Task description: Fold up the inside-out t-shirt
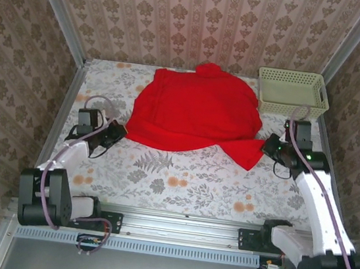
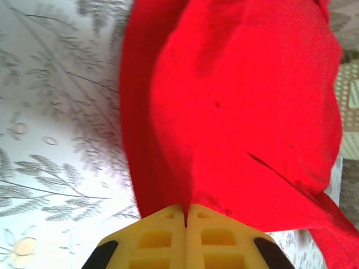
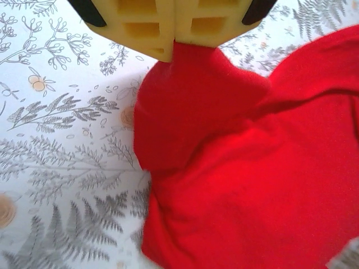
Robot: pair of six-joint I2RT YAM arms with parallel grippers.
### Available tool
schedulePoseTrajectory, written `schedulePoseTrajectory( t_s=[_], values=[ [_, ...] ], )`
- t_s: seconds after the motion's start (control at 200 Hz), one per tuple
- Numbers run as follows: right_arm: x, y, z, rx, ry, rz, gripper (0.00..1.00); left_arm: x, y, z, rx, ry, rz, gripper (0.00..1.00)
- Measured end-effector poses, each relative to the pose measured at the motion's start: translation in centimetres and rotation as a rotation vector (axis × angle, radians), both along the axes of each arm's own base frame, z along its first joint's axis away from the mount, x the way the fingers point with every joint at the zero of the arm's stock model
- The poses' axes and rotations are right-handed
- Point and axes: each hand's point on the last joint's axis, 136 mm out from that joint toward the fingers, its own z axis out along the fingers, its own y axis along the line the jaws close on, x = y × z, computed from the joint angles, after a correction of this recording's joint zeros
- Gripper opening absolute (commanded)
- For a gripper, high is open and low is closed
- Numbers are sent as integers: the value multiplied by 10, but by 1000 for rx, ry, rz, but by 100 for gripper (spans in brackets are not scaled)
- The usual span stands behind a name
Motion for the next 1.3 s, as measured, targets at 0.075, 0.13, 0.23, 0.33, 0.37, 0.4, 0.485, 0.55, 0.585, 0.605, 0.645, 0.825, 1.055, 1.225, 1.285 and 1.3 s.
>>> schedulePoseTrajectory(
  t_s=[0.075, 0.13, 0.23, 0.33, 0.37, 0.4, 0.485, 0.55, 0.585, 0.605, 0.645, 0.825, 1.055, 1.225, 1.285, 1.3],
  values=[
    [-6, -2, 12, 6, -51, -22, 0, -6, -4, 7, 9, -34, -13, 0],
    [-10, -4, 10, 5, -55, -36, 0, -11, -3, 9, 24, -47, -5, 3],
    [-17, -5, -15, 17, 8, -54, 0, -20, 4, 7, 58, -44, 25, 3],
    [-26, -5, -48, 24, 107, -72, 0, -25, 8, 4, 81, -32, 45, 3],
    [-31, -5, -55, 25, 134, -76, 0, -27, 9, 2, 85, -27, 48, 3],
    [-33, -6, -57, 22, 143, -80, 0, -29, 9, 0, 86, -20, 48, 3],
    [-37, -9, -53, 12, 131, -93, 0, -35, 8, -9, 88, 7, 41, 2],
    [-40, -12, -49, -1, 115, -104, 0, -39, 5, -13, 90, 25, 30, 2],
    [-42, -13, -46, -6, 110, -109, 0, -40, 3, -13, 90, 28, 25, 2],
    [-43, -14, -45, -10, 108, -112, 0, -40, 2, -13, 91, 28, 21, 2],
    [-45, -15, -44, -13, 104, -115, 0, -40, 2, -13, 91, 27, 19, 1],
    [-59, -20, -43, -26, 120, -143, 0, -53, 2, -12, 118, 19, 33, 1],
    [-78, -34, -32, -63, 77, -214, 27, -92, 0, -18, 151, 24, 61, 45],
    [-76, -41, -22, -98, 77, -238, 61, -104, 16, -14, 193, 16, 146, 63],
    [-71, -45, -9, -114, 52, -250, 65, -102, 21, -8, 212, 5, 168, 61],
    [-70, -45, -5, -116, 43, -254, 66, -100, 22, -7, 215, 3, 172, 60]
  ],
)
